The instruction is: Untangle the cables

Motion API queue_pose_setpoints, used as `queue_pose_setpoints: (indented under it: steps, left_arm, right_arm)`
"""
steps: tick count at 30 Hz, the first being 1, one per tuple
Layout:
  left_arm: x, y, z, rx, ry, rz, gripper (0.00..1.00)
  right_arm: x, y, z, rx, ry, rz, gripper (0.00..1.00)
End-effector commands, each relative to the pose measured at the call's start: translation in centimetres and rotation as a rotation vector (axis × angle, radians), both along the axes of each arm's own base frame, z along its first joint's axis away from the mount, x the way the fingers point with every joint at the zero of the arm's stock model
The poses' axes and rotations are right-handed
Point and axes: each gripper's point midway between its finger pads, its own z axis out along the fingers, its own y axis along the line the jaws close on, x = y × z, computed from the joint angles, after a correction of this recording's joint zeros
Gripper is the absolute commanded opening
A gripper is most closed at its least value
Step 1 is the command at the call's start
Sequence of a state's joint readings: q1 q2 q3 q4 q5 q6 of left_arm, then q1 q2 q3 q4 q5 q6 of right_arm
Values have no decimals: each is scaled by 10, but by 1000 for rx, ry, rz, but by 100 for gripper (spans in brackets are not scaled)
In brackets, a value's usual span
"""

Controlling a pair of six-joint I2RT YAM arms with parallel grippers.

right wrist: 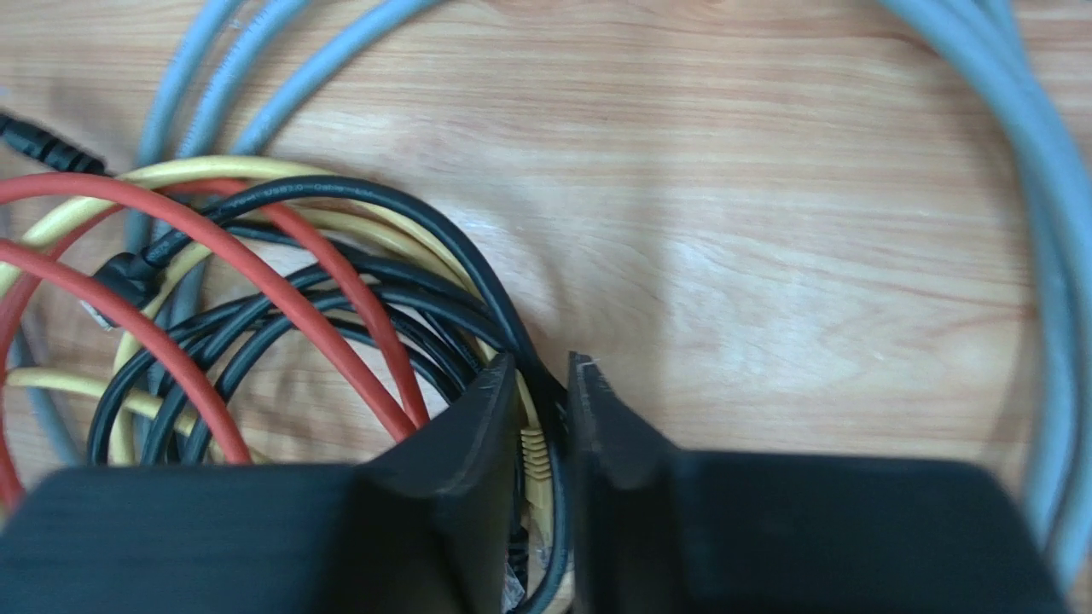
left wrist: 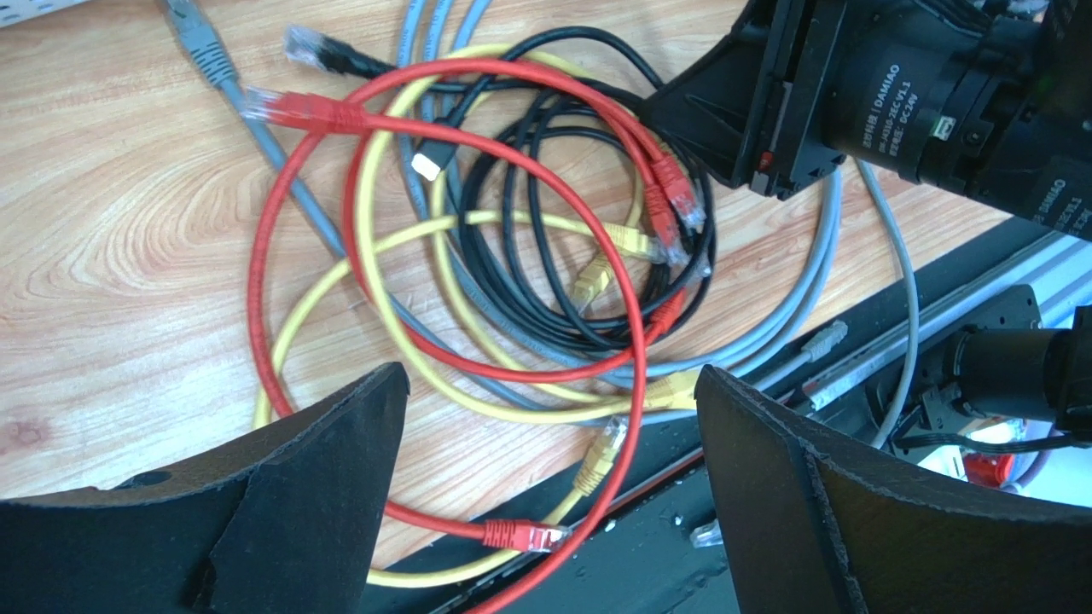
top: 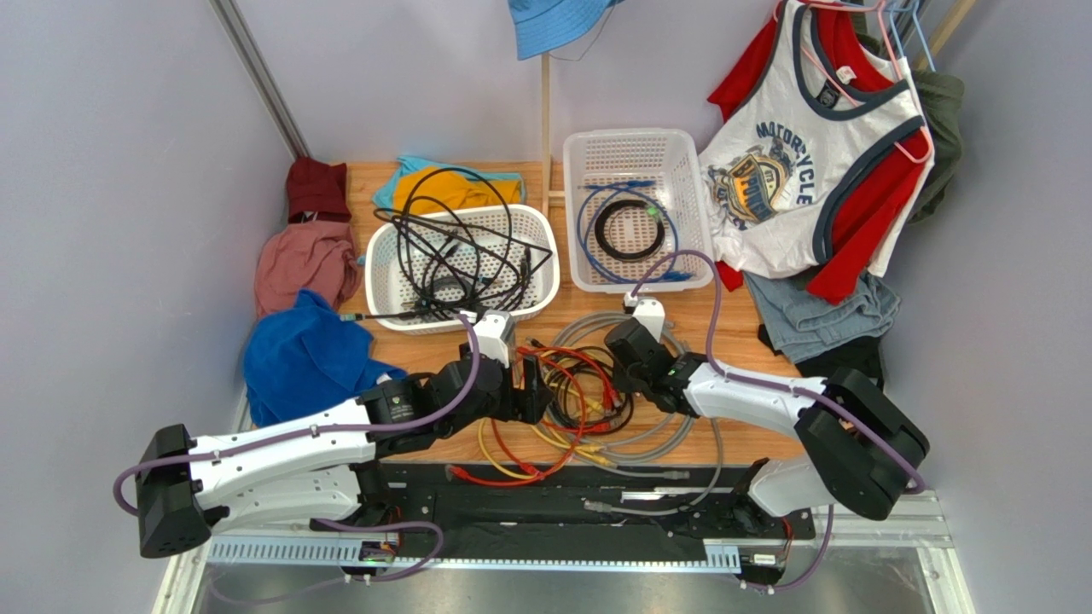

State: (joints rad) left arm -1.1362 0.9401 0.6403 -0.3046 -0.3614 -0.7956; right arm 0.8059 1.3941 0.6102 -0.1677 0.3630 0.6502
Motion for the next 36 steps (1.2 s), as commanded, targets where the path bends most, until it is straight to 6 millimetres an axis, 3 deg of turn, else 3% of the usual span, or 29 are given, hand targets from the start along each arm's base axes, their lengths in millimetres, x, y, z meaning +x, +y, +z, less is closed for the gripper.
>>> queue_pose_setpoints:
  steps: [1,5,7,9,10,13,14,16,17,20,23,24,30,36]
  left_arm:
    - [2,1,6,-33,-6,26,91]
    - [2,4,4,-35,-1,43,90]
    - [2,6,5,-44,0,49,89]
    - [2,10,7,-47,-6,59,89]
    - [2,12,7,-45,-6,63,89]
    - [2,20,11,-48,-22,81,89]
    - [3,22,11,-48,-26,89,89]
    - [3,25,15,-60,-39,96,89]
    - [4,26,15,-60,-44,102,89]
    - [5,29,17,-63,-54,108,89]
    - [6,30,15,-51,-64,112,89]
    - [7,31,13,-44,-64,115,89]
    - [14,40,15,-16,-79,171,97]
    - [18,48,22,27,-102,193,97]
  right_arm:
    - [3,33,5,132,8,72,15]
    - [-10,73,10,233,36,194,8]
    - [-13,83,12,234,36,231,8]
    - [-13,89,20,238,24,242,11]
    - [-11,88,31,252,-4,234,19]
    - [-10,76,48,247,-51,211,42]
    - [-9,73,70,277,-100,207,46]
    - [-11,59,80,256,-131,187,55]
    - [-13,54,100,283,-173,186,56]
    - [-21,39,122,295,-213,182,56]
    - [-33,28,130,318,-232,197,53]
    - [-39,24,143,355,-269,207,52]
    - [-55,-2,154,349,-341,221,54]
    - [-62,-25,174,333,-413,218,56]
